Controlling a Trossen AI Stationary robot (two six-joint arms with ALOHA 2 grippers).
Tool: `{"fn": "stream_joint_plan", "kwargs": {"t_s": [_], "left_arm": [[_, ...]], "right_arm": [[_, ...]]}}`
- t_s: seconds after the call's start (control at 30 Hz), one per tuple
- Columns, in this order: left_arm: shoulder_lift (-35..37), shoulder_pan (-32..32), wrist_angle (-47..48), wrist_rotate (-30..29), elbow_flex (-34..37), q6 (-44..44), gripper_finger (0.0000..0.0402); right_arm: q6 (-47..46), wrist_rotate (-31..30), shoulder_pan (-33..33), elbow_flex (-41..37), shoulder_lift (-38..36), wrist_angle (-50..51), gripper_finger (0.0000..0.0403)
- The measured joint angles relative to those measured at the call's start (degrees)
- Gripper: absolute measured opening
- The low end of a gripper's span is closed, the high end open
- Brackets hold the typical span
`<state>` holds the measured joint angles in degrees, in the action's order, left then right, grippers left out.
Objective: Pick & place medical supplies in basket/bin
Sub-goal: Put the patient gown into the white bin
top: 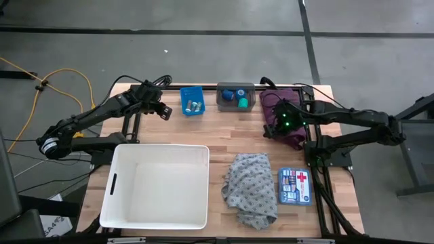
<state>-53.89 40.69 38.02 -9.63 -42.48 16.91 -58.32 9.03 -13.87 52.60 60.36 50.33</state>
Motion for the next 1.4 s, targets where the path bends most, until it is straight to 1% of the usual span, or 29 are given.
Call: {"fn": "stream_joint_plan", "kwargs": {"t_s": [0.37, 0.57, 0.7, 0.77, 0.83, 1.07, 1.13, 1.27, 1.4], "left_arm": [[0.0, 0.0, 0.0, 0.0, 0.0, 0.0, 0.0136], [0.0, 0.0, -0.02, -0.02, 0.0, 0.0, 0.0136], [0.0, 0.0, -0.78, -0.02, 0.0, 0.0, 0.0136], [0.0, 0.0, -1.35, 0.0, 0.0, 0.0, 0.0136], [0.0, 0.0, -1.58, -0.02, 0.0, 0.0, 0.0136], [0.0, 0.0, -2.13, 0.0, 0.0, 0.0, 0.0136], [0.0, 0.0, -2.14, -0.02, 0.0, 0.0, 0.0136], [0.0, 0.0, -2.16, -0.02, 0.0, 0.0, 0.0136], [0.0, 0.0, -2.19, -0.02, 0.0, 0.0, 0.0136]], "right_arm": [[-0.08, 0.09, 0.02, 0.0, 0.0, -2.15, 0.0236], [-2.61, 0.43, 0.02, 0.0, 0.0, -4.66, 0.0236], [-2.11, -1.84, 0.02, 0.0, 0.13, -4.72, 0.024], [-2.44, -1.62, 0.0, 0.0, 0.74, -4.65, 0.0254], [-2.88, -0.7, 0.0, 0.0, 1.4, -3.91, 0.0278], [-2.98, 3.18, 0.02, 0.0, 3.82, -2.84, 0.0387], [-3.43, 4.15, 0.02, 0.0, 4.11, -2.84, 0.0393], [-4.63, 4.14, 0.02, 0.0, 4.57, -2.89, 0.0384], [-6.88, 6.53, 0.02, 0.0, 4.56, -2.29, 0.0383]]}}
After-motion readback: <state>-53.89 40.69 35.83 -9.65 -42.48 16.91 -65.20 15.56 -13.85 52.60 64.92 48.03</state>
